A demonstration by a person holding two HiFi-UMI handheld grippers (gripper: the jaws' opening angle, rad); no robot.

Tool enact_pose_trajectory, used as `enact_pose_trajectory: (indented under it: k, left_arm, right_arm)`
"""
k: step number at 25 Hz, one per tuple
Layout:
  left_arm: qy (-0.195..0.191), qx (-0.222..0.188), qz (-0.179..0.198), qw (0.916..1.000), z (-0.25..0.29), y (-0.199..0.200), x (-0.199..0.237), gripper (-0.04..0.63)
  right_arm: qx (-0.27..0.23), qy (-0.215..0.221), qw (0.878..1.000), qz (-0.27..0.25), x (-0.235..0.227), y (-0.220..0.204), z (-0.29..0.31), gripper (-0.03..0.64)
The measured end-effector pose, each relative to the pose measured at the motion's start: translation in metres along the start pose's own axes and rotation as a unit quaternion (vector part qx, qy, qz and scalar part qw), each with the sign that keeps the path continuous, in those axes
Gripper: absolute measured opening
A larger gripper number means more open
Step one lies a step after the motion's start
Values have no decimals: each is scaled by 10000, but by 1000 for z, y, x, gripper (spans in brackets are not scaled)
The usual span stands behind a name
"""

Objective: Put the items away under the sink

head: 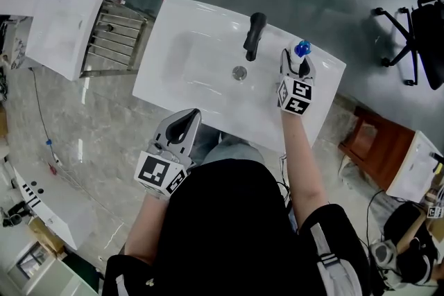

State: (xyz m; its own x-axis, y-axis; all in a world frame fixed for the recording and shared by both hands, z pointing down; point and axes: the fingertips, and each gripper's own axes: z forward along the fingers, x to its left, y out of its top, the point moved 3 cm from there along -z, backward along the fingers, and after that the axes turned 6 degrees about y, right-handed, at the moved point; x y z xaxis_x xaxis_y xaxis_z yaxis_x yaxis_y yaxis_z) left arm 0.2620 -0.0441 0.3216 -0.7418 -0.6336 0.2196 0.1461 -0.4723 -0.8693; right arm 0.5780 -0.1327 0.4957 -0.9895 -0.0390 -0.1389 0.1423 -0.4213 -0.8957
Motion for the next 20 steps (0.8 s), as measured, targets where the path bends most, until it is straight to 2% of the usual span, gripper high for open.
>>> enact_pose_trajectory:
  k: [9,20]
  left_arm:
    - [101,-39,-70,9999,-8,-3,5,23]
    - [59,-148,-132,9998,-24,-12,13,23]
  right_arm:
    - [24,-75,9999,83,0,1,-1,207]
    - [-126,357,9993,-64,26,23,-24,206]
